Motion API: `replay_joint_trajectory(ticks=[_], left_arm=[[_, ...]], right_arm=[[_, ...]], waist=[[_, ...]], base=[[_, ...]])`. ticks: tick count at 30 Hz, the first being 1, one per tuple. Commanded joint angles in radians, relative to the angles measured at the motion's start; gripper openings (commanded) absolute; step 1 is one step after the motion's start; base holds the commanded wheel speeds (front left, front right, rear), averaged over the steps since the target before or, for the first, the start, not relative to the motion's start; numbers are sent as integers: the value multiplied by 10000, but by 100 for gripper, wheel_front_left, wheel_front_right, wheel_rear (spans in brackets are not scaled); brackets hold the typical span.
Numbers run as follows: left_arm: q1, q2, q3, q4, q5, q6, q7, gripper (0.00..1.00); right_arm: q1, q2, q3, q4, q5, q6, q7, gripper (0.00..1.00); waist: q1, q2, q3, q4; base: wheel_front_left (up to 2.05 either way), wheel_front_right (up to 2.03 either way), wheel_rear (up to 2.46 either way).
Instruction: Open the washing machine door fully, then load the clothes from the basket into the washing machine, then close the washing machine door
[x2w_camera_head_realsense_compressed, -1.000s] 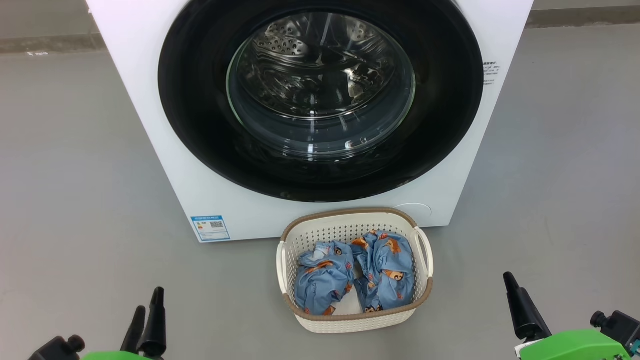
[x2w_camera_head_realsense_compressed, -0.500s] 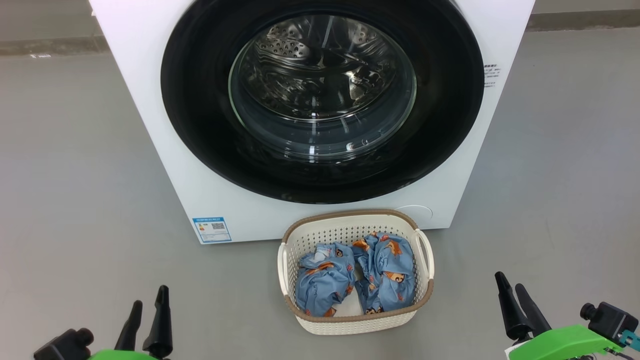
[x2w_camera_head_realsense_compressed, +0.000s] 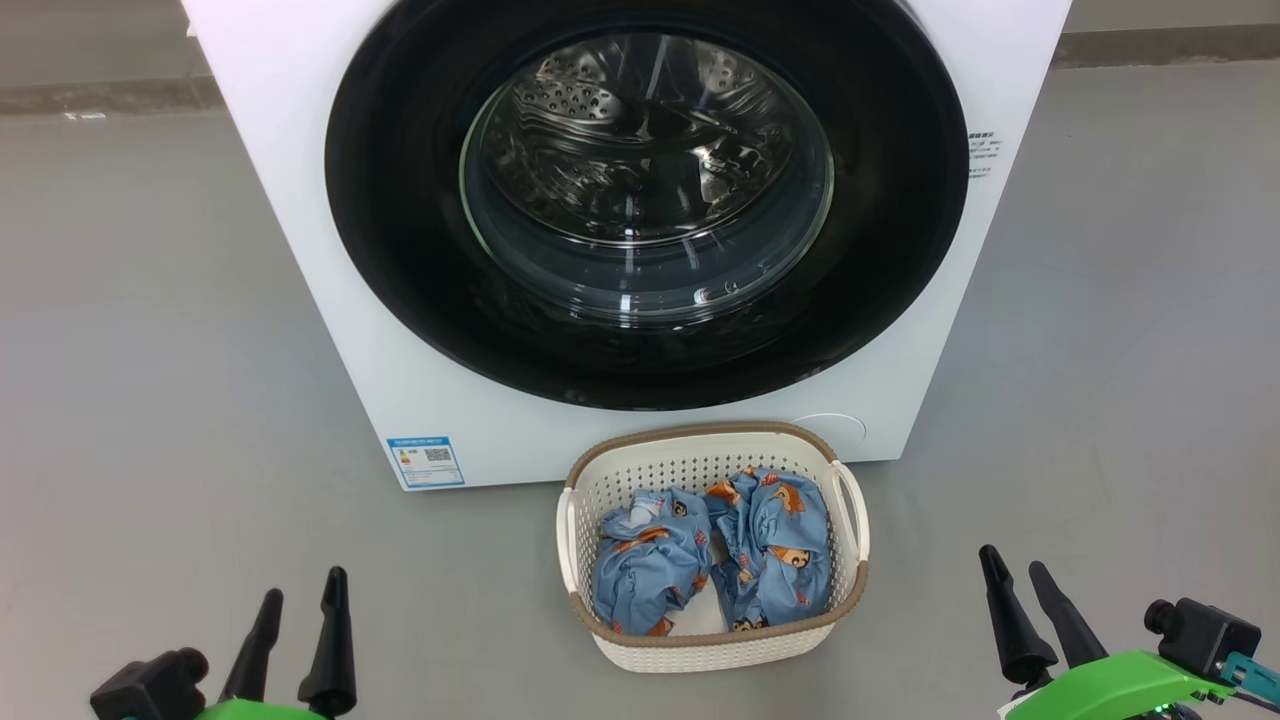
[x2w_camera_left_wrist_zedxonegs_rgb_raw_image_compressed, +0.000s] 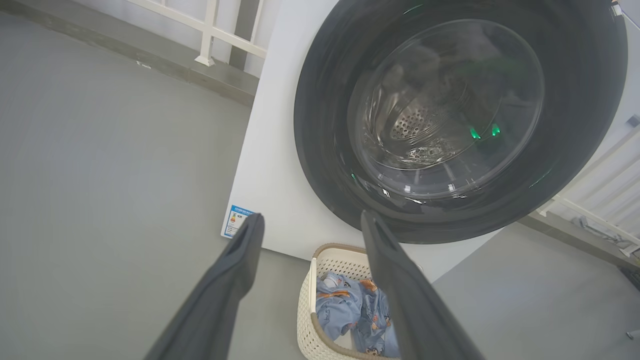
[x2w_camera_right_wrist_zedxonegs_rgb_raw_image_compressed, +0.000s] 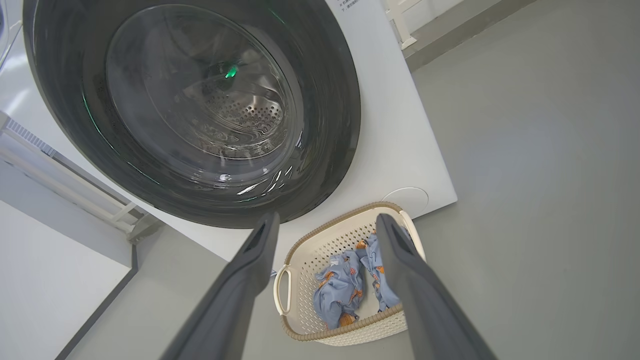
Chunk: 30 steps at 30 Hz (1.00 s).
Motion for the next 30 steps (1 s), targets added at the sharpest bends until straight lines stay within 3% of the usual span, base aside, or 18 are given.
replay_joint_trajectory(ticks=[1, 30], left_arm=[[-153, 233, 196, -314, 266, -19, -153, 100], [-53, 432, -26, -259, 3531, -27, -1037, 100]], right_arm=[[-482, -157, 197, -196, -265, 11, -145, 100], [-419, -303, 251, -179, -3427, 15, -1023, 100]], waist=[[-1, -1, -3, -1], [-1, -1, -130, -67]], base=[[0, 0, 0], [0, 0, 0]])
